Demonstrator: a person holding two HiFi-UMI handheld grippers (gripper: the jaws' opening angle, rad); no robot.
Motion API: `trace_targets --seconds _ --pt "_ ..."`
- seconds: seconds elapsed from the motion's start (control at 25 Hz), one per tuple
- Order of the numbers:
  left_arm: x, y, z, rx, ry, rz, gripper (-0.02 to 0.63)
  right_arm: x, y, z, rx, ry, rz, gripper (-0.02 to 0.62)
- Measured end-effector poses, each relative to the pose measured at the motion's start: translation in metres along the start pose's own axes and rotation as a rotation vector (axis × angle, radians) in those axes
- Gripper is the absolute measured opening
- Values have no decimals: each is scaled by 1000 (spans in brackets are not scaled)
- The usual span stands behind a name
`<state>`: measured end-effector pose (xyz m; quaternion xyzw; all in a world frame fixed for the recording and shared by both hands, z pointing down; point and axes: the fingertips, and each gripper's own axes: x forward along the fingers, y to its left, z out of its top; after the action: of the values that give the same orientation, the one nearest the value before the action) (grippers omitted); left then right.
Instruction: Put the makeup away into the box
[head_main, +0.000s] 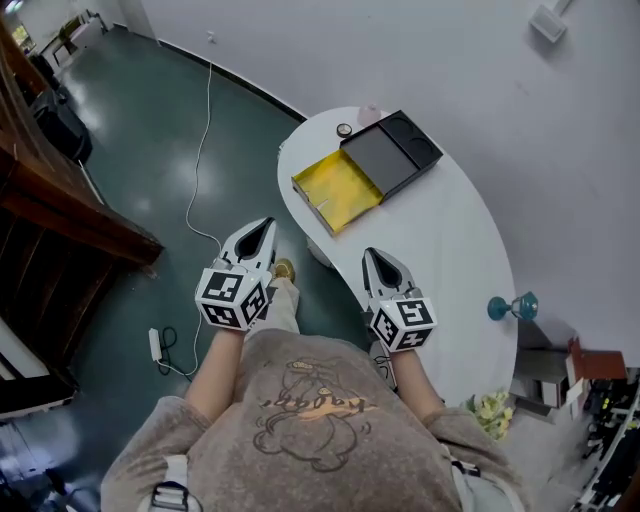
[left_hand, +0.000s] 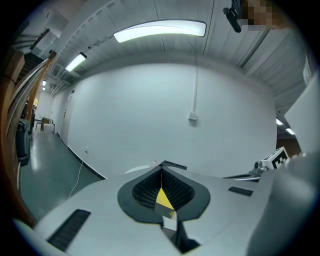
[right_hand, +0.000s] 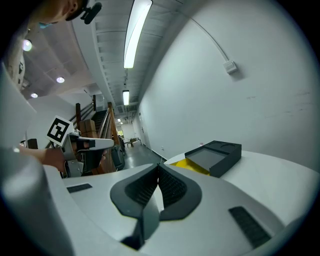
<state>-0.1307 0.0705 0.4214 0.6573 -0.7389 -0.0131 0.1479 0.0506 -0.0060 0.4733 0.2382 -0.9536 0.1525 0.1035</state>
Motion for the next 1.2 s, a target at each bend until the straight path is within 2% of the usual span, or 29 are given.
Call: trace_targets --seconds 0.68,0.96,1.2 --pt "161 65 50 27 65 -178 23 123 -60 54 48 -1 -161 2" --pt "210 89 60 39 104 -245 23 161 -75 69 78 -5 -227 3" --pt "246 100 61 42 135 -335 23 182 -86 77 91 -13 -309 3"
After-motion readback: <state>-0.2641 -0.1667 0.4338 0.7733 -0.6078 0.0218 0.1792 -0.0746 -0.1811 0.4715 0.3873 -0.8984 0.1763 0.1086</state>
